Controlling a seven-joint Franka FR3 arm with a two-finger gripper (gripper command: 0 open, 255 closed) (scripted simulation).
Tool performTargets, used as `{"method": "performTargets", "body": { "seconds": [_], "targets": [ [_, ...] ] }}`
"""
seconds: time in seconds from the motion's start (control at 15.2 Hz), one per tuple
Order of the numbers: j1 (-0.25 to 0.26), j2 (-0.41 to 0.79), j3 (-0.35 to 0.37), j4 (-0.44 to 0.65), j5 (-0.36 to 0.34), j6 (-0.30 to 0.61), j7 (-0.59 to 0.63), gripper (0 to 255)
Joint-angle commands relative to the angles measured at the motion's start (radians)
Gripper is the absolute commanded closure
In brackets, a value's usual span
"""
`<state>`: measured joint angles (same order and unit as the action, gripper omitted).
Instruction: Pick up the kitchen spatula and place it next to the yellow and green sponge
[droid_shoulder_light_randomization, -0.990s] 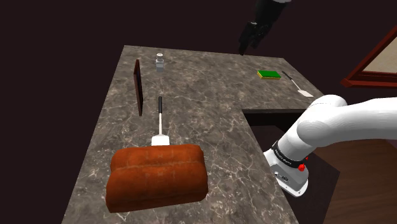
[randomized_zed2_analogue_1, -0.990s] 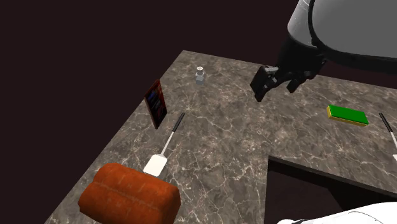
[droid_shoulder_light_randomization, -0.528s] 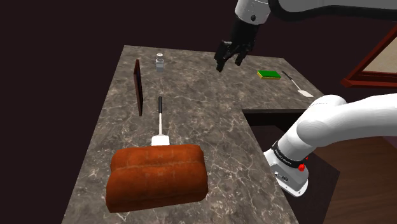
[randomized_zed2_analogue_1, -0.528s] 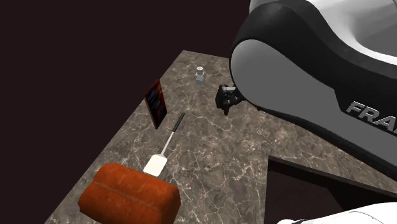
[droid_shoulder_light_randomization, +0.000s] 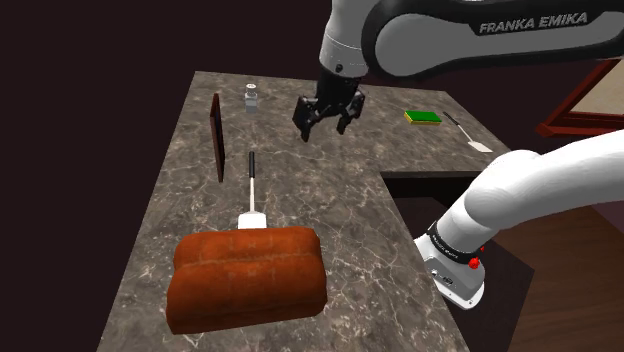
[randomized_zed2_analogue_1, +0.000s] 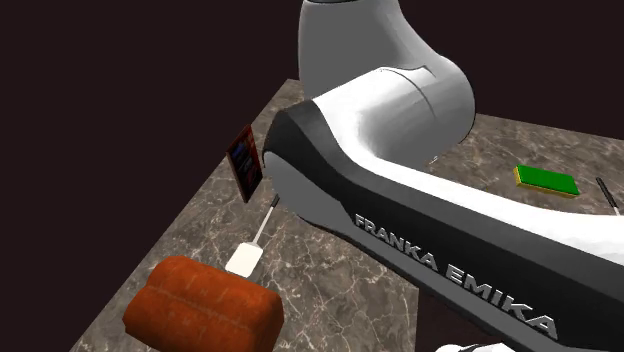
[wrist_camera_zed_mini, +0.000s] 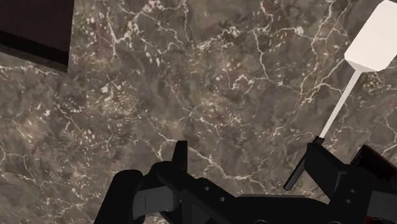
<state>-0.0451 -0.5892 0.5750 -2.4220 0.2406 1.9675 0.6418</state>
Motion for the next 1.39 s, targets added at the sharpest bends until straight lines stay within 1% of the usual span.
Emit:
{"method": "performTargets", "body": {
  "seconds": [0.0,0.2,0.4,0.53,0.66,0.73,0.79,0.86,1.25,1.32],
  "targets": [
    [-0.026,0.071,0.065,0.028,-0.001,0.045,0.090,0],
    [-0.073,0.182,0.163,0.072,-0.025,0.108,0.224,0],
    [-0.132,0.314,0.267,0.129,-0.091,0.168,0.378,0],
    [-0.175,0.420,0.339,0.174,-0.169,0.202,0.500,0],
    [-0.206,0.549,0.400,0.226,-0.286,0.226,0.645,0],
    [-0.208,0.621,0.417,0.256,-0.358,0.231,0.724,0],
    [-0.195,0.694,0.419,0.288,-0.430,0.231,0.802,0],
    [-0.178,0.717,0.408,0.300,-0.452,0.231,0.827,0],
    [-0.146,0.786,0.373,0.272,-0.533,0.293,0.881,0],
    [-0.138,0.805,0.364,0.266,-0.555,0.309,0.897,0]
  ]
}}
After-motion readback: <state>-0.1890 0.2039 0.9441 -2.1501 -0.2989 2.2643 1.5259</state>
